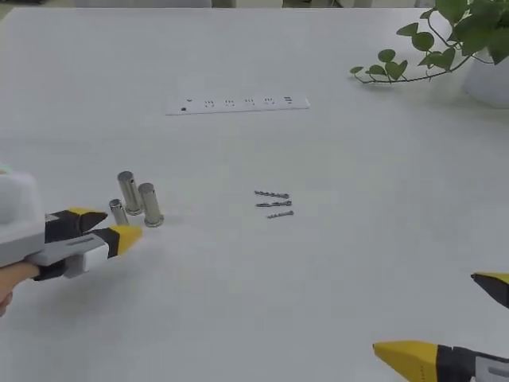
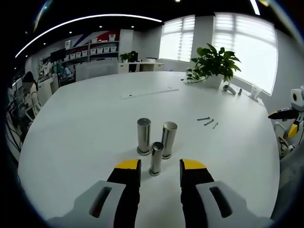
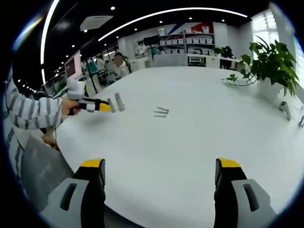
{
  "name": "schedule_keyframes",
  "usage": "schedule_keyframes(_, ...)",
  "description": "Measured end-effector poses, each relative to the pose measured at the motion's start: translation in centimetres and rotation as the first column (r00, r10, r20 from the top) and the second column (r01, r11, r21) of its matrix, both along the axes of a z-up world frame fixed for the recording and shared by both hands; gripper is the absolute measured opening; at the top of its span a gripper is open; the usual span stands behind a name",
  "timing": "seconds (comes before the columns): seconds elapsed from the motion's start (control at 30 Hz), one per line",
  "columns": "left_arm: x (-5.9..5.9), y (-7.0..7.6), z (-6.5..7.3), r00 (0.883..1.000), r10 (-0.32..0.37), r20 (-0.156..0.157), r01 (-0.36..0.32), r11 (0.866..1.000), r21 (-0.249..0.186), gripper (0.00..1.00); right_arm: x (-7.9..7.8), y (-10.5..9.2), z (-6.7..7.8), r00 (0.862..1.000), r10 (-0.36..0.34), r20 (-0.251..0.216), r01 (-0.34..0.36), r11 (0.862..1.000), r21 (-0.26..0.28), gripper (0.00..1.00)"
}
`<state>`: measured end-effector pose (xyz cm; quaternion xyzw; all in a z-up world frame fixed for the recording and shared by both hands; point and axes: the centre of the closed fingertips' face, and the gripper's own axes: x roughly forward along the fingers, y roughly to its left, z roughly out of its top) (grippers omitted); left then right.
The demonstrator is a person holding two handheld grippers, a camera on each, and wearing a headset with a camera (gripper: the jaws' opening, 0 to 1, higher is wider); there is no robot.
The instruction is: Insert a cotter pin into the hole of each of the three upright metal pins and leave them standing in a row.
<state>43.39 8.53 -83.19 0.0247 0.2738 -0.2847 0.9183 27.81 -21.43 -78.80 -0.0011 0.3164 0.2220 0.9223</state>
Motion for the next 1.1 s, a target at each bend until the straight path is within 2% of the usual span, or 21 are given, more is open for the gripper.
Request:
schedule_keyframes(0.23,0.4,-0.2,0.0,1.000,0.007,-0.002,-0.007,1.000,-0.021,0.23,0.0,0.1,-0.1,1.000,0.002,-0.005,-0.002,1.000,-0.001,0.96)
schedule_keyframes(0.4,0.6,-0.1,-0.1,1.000,0.011,0.002,-0.011,1.000,-0.014,0.21,0.0,0.0,-0.1,1.000,-0.003,-0.005,0.003,1.000,0.002,0.96)
schedule_keyframes(0.53,0.6,0.1,-0.5,1.000,0.013,0.002,-0.013,1.000,0.014,0.18,-0.1,0.0,-0.2,1.000,-0.009,-0.006,0.009,1.000,0.008,0.96)
schedule_keyframes(1.1,1.1,0.1,-0.6,0.999,0.048,0.004,-0.048,0.999,0.006,0.08,-0.2,-0.2,-0.8,1.000,-0.018,-0.019,0.019,1.000,0.020,0.95)
